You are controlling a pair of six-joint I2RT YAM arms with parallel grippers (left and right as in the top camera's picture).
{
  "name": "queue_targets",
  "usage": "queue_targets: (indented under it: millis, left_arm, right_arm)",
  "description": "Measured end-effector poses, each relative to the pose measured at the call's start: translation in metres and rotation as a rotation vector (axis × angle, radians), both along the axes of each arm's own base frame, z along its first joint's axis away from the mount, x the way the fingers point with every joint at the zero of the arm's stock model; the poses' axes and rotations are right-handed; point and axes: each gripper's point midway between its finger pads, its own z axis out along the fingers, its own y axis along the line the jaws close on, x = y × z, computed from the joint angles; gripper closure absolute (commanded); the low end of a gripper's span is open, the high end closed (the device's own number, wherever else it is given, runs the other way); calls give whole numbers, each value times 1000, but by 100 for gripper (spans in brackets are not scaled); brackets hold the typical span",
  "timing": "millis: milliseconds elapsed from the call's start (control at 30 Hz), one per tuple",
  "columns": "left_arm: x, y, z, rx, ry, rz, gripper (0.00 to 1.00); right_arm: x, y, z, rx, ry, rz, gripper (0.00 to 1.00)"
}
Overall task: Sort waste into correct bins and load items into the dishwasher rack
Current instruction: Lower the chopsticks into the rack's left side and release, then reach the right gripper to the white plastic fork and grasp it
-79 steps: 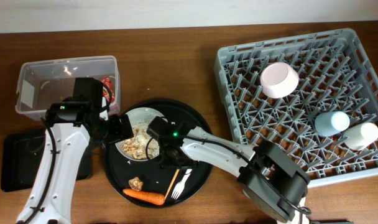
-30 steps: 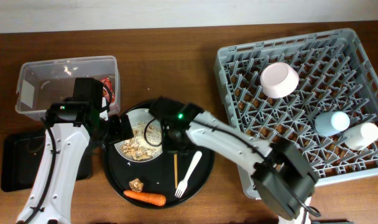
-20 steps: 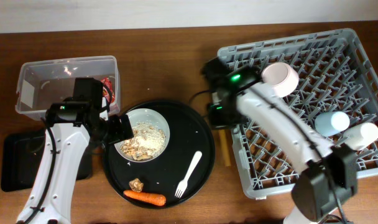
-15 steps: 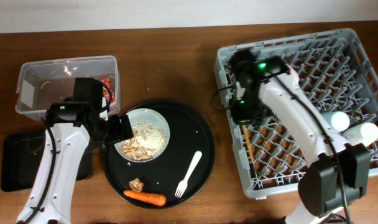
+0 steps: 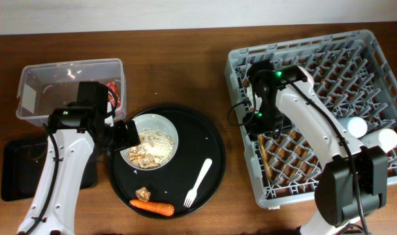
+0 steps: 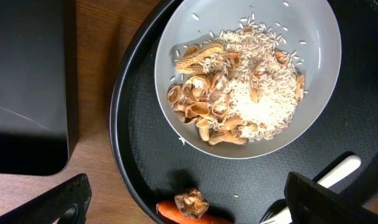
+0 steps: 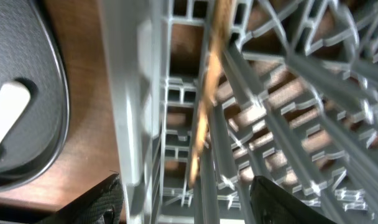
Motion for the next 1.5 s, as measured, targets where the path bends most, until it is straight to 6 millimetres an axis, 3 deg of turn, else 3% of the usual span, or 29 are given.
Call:
queue_targets:
  millis: [100,167,267,333,433,567,733,867,1067,1333,1500]
  left_arm:
    - [0,0,0,0,0,-3,1]
    - [0,0,0,0,-1,-3,1]
    - [0,0,0,0,-1,-3,1]
    - [0,0,0,0,-1,-3,1]
    - [0,0,0,0,-1,-3,1]
    - [0,0,0,1,-1,-3,1]
    - [0,0,0,1,-1,-3,1]
    - [0,0,0,1,1,-3,1]
    - [0,0,0,1,2,-3,1]
    - [0,1,0,5,-2,-2,1]
    - [6,21,1,74,-25,39,1]
  right_arm:
    - [4,3,16,2,-28,-74,33]
    - [10,15,32,44,-86,-110,33]
    - [4,43,51,100,-137,-146,33]
    - [-6,64,54,116,-131,-162,33]
    - [-20,104,46,143,-105,-172,32]
    - [-49,161,13,153,-43,-197,33]
    - [-87,198,-23,132,5,-269,33]
    - [-108,212,-43,133,18,-363,34]
    - [-126,213,-72,120,32,-456,33]
    - [-135,219,-78,127,32,-479,33]
    - [-137,218,-89,96,41,-486,33]
